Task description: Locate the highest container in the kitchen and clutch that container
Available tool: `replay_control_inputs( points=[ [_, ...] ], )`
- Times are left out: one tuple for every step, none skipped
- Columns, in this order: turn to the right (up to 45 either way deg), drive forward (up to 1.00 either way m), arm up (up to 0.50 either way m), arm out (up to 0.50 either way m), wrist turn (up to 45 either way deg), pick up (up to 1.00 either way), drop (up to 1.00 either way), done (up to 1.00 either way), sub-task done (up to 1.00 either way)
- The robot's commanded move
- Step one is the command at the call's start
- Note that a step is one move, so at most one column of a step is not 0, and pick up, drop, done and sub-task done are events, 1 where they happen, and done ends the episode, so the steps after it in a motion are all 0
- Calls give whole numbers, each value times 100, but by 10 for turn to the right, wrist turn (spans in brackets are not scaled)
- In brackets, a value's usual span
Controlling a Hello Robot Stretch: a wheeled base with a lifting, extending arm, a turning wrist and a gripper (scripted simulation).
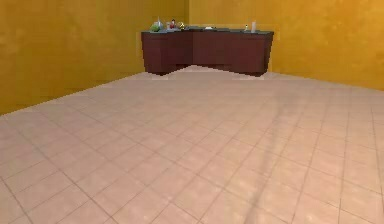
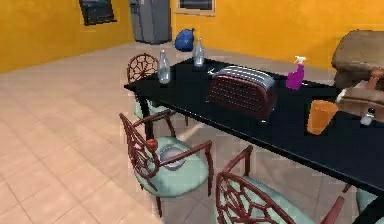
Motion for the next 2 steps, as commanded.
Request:
replay_control_inputs(
  points=[
    [0,100,0,0,0,0,0,0,0],
    [-30,0,0,0,0,0,0,0,0]
  ],
)
